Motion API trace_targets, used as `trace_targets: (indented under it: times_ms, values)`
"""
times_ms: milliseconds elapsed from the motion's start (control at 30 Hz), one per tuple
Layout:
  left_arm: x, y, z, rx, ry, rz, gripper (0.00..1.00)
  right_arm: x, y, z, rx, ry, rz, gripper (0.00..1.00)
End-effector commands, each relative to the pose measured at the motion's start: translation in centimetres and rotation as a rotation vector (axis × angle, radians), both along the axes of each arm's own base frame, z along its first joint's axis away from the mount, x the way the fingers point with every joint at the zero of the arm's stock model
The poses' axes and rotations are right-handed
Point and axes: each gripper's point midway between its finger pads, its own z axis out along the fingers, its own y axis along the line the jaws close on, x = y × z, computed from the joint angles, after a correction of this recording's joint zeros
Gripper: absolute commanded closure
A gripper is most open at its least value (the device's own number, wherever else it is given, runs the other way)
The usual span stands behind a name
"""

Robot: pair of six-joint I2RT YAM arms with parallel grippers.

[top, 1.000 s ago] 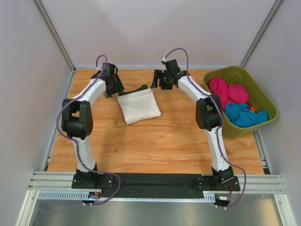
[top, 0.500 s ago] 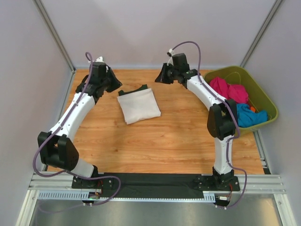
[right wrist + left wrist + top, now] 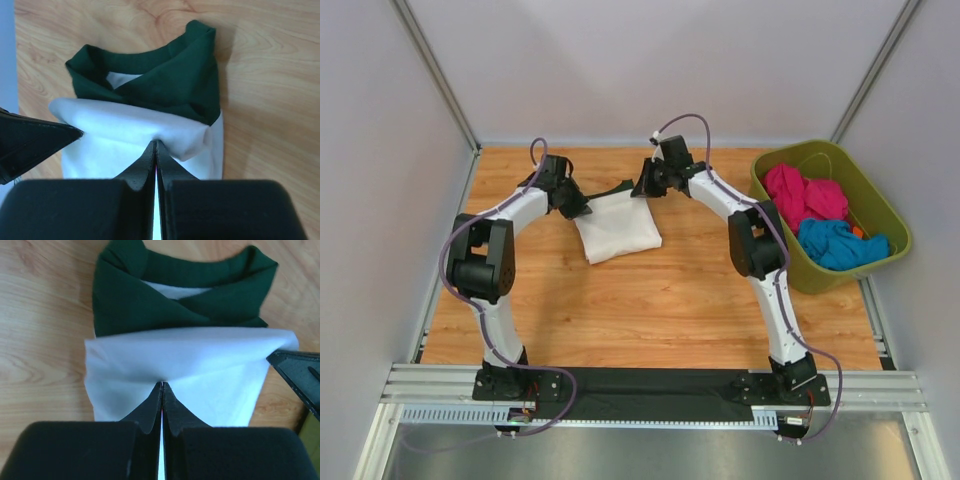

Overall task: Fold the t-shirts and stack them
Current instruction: Fold the tshirt

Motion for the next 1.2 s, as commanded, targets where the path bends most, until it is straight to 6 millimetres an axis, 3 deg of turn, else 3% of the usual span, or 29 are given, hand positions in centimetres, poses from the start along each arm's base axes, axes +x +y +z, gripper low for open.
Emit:
trace_targets:
  times_ms: [0,200,400,667,833,933,1000,1167]
  values:
    - [3.6,0.2,1.0,-0.045,-0.072,0.007,1.0,2.5,0.7,2.1,0.029,-0.073,-0.011,1.0]
    - [5.7,0.6,-2.0,-0.042,-0.04,0.011,1.0,4.3,0.6,-0.4,0.001,-0.077,-0.041,1.0]
    - [6.3,1.0,-4.0,-0.043,-0.006,0.017,1.0,5.1,0.1,-2.7,0.007,-0.068,-0.067,0.99]
    - [7.0,1.9,-4.1,-0.001,-0.005,-0.003,1.0,5.8,-0.2,-4.4,-0.014,-0.067,-0.075,1.0]
    - [7.4,3.2,-2.3,0.044,-0.049,-0.031,1.0,5.8,-0.5,-4.0,-0.021,-0.075,-0.078,1.0]
    - [8.2,5.2,-1.3,0.1,-0.071,-0.021,1.0,5.9,-1.3,-3.6,-0.056,-0.085,-0.101,1.0]
    - [8.6,5.8,-2.3,0.128,-0.069,-0.026,1.0,6.0,-1.8,-3.0,-0.079,-0.105,-0.128,1.0]
    - [8.8,6.3,-4.8,0.173,0.02,-0.082,1.0,5.8,-3.1,-4.8,-0.154,-0.098,-0.154,1.0]
